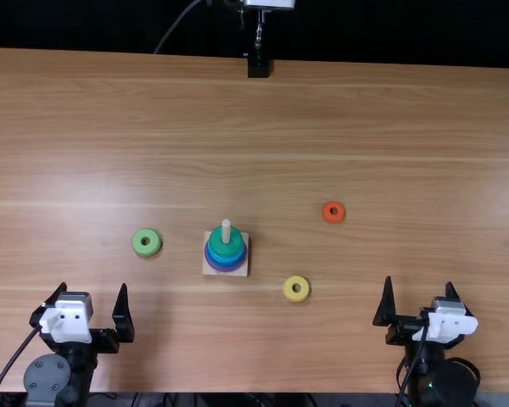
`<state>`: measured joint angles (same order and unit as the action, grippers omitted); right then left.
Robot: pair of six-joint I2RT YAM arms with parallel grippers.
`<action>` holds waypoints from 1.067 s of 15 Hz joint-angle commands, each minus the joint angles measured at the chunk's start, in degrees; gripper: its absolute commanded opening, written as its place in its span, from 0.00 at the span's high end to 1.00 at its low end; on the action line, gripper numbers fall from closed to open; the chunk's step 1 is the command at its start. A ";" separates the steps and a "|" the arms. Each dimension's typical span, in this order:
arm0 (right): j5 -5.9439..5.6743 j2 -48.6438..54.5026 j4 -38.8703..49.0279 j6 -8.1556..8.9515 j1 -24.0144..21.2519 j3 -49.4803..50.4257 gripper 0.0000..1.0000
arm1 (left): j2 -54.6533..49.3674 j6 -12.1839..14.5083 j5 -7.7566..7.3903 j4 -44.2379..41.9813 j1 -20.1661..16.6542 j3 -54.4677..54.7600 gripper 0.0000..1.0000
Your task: Build the Hanoi tower: stack the rings onto the peg from bottom to top in this color order: purple, dark blue, light blue, dark green, light green, yellow, orange.
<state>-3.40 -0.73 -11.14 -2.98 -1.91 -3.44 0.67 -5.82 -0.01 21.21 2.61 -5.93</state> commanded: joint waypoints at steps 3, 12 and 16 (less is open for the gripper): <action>-0.50 0.73 -7.70 -0.18 -0.72 2.56 0.00 | -0.67 0.76 0.22 4.52 -0.41 5.93 0.00; -0.61 0.73 -7.70 0.24 -0.72 2.56 0.00 | -0.67 0.76 0.33 4.52 -0.41 5.93 0.00; -0.61 0.73 -7.70 0.24 -0.72 2.56 0.00 | -0.67 0.66 0.33 4.63 -0.68 5.93 0.00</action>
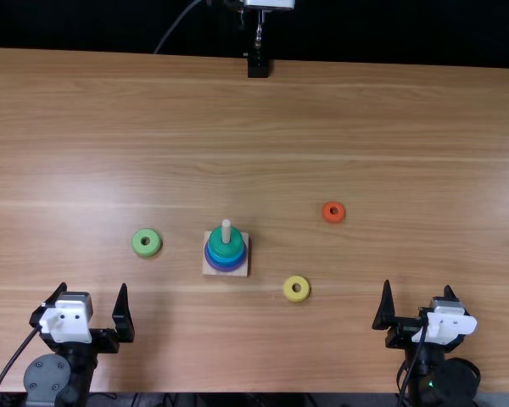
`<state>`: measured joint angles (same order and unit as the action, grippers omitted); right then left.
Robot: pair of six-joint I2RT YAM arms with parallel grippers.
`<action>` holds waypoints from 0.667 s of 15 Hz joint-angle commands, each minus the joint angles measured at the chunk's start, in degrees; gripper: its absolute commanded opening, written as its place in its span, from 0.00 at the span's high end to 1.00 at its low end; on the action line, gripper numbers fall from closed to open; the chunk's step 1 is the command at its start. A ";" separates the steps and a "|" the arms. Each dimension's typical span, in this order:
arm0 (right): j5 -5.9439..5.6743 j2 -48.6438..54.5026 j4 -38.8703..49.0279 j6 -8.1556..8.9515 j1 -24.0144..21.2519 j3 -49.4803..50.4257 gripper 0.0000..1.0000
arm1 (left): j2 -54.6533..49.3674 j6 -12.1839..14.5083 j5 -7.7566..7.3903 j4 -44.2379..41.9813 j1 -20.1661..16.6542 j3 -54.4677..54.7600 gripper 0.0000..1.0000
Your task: Build the Hanoi tower: stack the rings onto the peg from bottom to top in this color order: purple, dark blue, light blue, dark green, light green, yellow, orange.
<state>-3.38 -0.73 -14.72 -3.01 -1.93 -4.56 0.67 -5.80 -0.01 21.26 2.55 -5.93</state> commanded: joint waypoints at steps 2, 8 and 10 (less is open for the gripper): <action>-0.63 0.73 -4.11 0.26 -0.70 3.68 0.00 | -0.67 0.64 0.22 4.58 -1.32 5.93 0.00; -0.63 0.73 -4.11 0.26 -0.70 3.68 0.00 | 8.83 0.53 -0.73 3.95 -1.23 -10.68 0.00; -0.63 0.73 -4.11 0.26 -0.70 3.68 0.00 | 17.00 0.53 -0.83 5.11 -1.93 -18.85 0.00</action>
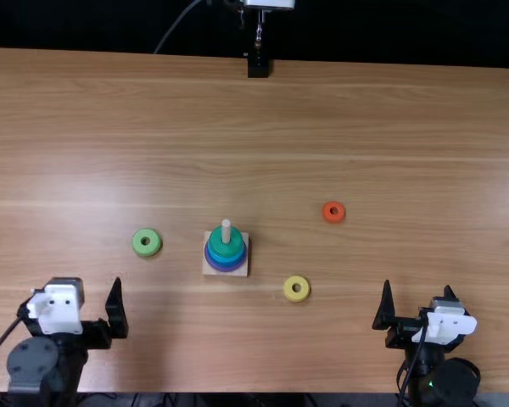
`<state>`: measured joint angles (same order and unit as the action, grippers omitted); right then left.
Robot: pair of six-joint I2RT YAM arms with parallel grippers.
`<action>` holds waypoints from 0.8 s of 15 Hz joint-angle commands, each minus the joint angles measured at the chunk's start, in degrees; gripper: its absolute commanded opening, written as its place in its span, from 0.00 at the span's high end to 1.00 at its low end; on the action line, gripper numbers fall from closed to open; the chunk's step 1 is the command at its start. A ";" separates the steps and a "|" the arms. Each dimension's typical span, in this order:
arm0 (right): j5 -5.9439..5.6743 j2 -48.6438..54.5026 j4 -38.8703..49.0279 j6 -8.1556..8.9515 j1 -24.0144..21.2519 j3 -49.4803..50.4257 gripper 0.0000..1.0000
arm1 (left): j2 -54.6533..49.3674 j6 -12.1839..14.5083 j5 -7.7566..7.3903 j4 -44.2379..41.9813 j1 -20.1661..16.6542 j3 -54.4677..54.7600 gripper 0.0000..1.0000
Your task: Build the Hanoi tower: stack the rings onto the peg from bottom to top in this color order: purple, dark blue, light blue, dark green, light green, yellow, orange.
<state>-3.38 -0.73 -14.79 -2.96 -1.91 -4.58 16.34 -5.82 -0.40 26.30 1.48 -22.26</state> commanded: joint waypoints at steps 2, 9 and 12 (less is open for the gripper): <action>-0.63 0.73 -4.05 0.22 -0.72 3.70 0.00 | 8.62 0.45 -1.49 1.54 -2.27 -8.68 0.00; -0.63 0.73 -4.05 0.22 -0.81 3.70 0.00 | 41.67 -0.19 -8.24 10.19 -1.56 -28.28 0.00; -0.63 0.73 -4.05 0.22 -0.72 3.70 0.00 | 55.56 0.45 -7.93 23.48 -0.07 -38.21 0.00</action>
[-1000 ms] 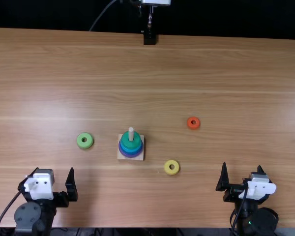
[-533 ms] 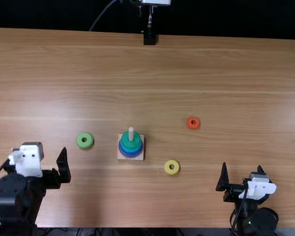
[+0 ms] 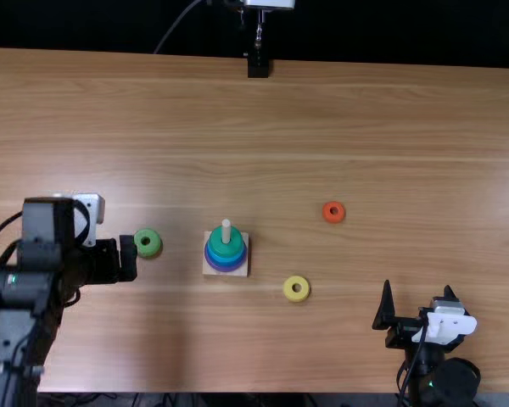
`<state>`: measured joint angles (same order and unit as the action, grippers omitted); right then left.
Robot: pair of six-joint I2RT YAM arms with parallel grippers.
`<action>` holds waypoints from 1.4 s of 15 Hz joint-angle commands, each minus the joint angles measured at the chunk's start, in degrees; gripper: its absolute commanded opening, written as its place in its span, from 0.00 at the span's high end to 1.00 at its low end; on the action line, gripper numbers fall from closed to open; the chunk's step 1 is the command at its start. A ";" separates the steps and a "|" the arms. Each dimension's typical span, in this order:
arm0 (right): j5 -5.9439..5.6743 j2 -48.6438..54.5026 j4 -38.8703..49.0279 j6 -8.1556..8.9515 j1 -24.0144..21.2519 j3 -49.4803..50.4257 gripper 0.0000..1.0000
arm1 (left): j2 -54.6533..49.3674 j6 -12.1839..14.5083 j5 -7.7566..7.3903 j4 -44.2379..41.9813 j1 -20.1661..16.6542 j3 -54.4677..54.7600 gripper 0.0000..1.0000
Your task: Build the Hanoi tower: stack the rings onto the peg from bottom to top in this color order: purple, dark blue, light blue, dark green, light green, yellow, orange.
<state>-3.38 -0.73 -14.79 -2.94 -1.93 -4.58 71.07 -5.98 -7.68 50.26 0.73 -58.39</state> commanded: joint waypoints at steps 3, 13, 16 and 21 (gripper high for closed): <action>-0.63 0.73 -4.05 0.20 -0.70 3.70 0.00 | 12.69 1.02 0.09 2.37 2.52 -9.81 0.00; -0.63 0.73 -4.05 0.20 -0.70 3.70 0.00 | 30.36 1.23 8.84 1.42 10.78 -13.68 0.00; -0.63 0.73 -4.05 0.20 -0.70 3.70 0.00 | 33.61 1.44 8.42 0.15 10.87 -13.59 0.00; -0.63 0.73 -4.05 0.20 -0.70 3.70 0.00 | 35.81 3.76 8.21 -5.65 10.96 -12.71 0.00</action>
<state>-3.38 -0.73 -14.76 -2.92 -1.91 -4.60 105.86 -3.27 0.49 44.69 10.90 -70.54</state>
